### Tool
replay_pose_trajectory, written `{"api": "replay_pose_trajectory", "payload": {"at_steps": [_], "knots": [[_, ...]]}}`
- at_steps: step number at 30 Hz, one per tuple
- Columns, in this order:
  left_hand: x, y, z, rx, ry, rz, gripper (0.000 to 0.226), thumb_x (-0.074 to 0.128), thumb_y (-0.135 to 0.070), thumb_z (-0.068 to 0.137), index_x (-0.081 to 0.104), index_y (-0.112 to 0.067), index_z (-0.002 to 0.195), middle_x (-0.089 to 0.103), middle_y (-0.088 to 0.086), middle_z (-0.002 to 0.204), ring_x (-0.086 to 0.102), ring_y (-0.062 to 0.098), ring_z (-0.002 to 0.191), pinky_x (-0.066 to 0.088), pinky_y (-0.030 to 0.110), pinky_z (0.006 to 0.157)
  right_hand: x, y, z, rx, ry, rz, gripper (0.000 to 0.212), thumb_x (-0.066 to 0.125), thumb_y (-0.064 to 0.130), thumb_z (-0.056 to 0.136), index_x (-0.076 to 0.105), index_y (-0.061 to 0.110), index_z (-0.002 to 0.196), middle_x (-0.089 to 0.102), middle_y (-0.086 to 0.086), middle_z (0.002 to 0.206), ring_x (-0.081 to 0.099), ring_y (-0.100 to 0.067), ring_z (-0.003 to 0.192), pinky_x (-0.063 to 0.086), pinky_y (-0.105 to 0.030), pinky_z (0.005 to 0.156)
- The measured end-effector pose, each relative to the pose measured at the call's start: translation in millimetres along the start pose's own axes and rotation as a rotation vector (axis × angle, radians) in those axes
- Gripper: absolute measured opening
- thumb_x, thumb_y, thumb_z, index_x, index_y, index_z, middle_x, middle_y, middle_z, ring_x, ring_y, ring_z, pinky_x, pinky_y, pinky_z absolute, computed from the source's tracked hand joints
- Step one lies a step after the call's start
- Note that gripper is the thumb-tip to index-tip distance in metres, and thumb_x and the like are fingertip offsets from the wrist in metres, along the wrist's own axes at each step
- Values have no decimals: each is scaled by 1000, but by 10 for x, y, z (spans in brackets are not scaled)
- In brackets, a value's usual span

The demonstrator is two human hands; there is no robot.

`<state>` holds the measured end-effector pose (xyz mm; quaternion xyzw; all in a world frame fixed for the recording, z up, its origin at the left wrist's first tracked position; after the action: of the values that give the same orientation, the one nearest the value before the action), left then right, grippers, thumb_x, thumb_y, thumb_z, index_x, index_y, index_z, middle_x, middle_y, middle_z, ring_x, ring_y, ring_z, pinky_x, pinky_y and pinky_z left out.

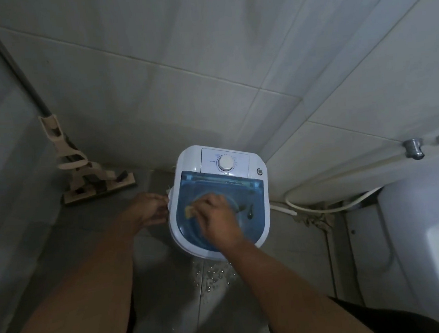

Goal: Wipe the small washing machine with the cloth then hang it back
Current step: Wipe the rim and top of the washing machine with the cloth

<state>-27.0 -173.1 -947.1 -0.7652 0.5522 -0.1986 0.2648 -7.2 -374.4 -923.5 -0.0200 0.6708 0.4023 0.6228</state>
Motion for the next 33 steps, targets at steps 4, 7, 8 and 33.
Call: {"api": "replay_pose_trajectory", "payload": {"at_steps": [4,7,8,33], "knots": [[3,-21,-20,2,15,3,5,61,-2,91,65,-5,91,70,21,100,69,29,83,58,33,62,10,227,144,25,49,207,21,61,20,99,75,15,114,67,-4,105,60,-21,98,47,-27,89],[7,-16,-7,3,10,16,8,59,-2,92,65,-6,90,69,21,102,67,26,80,56,35,69,-272,58,192,164,4,376,19,64,21,100,75,16,113,68,1,108,64,-12,99,52,-27,93],[13,-16,-5,5,9,15,9,58,-2,93,65,-6,89,69,21,102,66,25,78,56,35,70,-401,-56,194,202,-41,396,17,64,22,100,75,17,112,68,3,108,65,-10,100,53,-29,94],[9,21,26,0,14,21,7,57,-4,93,64,-7,93,68,23,106,66,26,81,57,33,65,155,214,-125,230,-205,227,28,61,27,98,74,17,121,68,-2,109,62,-21,102,50,-30,95]]}}
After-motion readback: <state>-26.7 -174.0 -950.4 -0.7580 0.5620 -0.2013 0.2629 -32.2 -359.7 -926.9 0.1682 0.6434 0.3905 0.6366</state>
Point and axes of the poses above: each hand's wrist, its own z-axis towards the middle knuckle, its own x-axis out of the palm, y = z × x, the point moved 2 cm from there along z, towards the middle knuckle
